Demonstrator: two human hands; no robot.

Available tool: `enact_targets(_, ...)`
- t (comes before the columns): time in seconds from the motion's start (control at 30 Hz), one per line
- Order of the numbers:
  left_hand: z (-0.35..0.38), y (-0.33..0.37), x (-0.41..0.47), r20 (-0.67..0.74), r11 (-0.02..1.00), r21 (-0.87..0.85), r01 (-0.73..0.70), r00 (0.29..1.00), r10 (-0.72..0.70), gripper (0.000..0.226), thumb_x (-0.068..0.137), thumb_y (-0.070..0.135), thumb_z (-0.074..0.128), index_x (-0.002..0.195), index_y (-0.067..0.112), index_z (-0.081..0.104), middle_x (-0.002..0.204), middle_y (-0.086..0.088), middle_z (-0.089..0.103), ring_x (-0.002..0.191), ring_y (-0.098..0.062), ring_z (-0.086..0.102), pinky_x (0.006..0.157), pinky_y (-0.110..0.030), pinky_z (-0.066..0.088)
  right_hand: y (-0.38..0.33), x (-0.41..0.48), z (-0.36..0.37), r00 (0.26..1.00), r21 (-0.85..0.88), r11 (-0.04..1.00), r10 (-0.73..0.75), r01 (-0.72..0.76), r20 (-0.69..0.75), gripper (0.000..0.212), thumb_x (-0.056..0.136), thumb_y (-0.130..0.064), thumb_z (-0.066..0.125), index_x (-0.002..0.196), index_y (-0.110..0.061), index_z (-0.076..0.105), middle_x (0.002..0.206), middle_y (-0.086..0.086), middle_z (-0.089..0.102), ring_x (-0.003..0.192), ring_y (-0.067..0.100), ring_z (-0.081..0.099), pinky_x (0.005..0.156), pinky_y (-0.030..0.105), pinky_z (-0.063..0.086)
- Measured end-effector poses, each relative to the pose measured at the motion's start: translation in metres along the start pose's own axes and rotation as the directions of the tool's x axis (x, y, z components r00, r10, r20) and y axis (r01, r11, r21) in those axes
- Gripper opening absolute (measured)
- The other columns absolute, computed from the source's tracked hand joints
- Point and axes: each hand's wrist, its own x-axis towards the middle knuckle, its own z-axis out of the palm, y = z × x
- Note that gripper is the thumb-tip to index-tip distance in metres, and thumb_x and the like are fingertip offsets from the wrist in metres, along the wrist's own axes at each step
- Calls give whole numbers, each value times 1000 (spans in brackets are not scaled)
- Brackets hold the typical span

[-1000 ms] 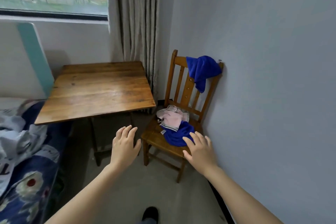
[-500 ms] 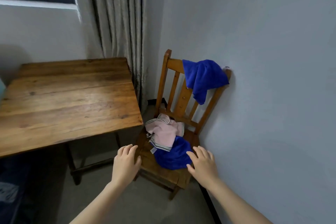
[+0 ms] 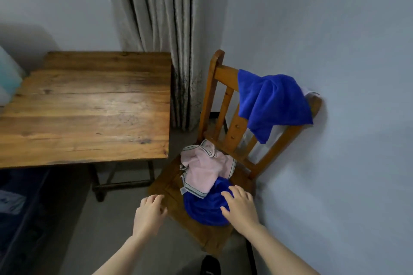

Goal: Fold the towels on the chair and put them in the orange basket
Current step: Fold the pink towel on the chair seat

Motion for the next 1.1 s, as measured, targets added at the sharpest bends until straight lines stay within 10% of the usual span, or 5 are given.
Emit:
enact_targets(0.47, 63, 32, 55, 194, 983, 80, 164, 965, -176, 40, 93, 24, 46, 133, 22, 41, 139, 0, 43, 127, -19, 38, 99, -28, 37, 32, 61, 81, 965, 101, 994, -59, 34, 257, 47, 91, -31, 54, 135, -18, 45, 145, 6, 39, 137, 23, 31, 108, 39, 29)
enact_targets(0.6, 87, 28, 88, 227, 961, -51, 270, 941, -252, 37, 92, 20, 49, 128, 15, 46, 133, -5, 49, 122, -22, 44, 94, -31, 40, 24, 89, 112, 973, 110, 994, -25, 0, 229, 55, 39, -39, 91, 88, -23, 73, 94, 2, 71, 88, 20, 69, 66, 33, 56)
enact_targets(0.73, 121, 27, 119, 317, 688, -427, 586, 810, -493, 34, 90, 17, 53, 121, 2, 53, 122, -16, 58, 112, -31, 54, 88, -35, 45, 22, 123, 144, 980, 135, 991, -41, 15, 193, 52, 61, -28, 84, 108, -16, 67, 116, 10, 64, 109, 29, 60, 82, 41, 52)
enact_targets(0.87, 149, 28, 158, 465, 284, -650, 705, 665, -584, 22, 88, 21, 58, 70, 8, 55, 73, -10, 55, 82, -25, 52, 71, -33, 39, 29, 162, 164, 982, 55, 997, -64, 56, 179, 61, 39, -23, 92, 95, -19, 70, 105, 11, 68, 97, 30, 67, 68, 39, 56)
enact_targets(1.1, 176, 39, 204, 591, -63, -729, 682, 580, -560, 35, 86, 26, 62, 111, 4, 53, 102, -10, 59, 96, -29, 56, 83, -36, 49, 48, 183, 180, 941, 24, 987, -159, 159, 299, 53, 91, -16, 49, 141, -18, 34, 153, 7, 22, 143, 24, 15, 113, 44, 18)
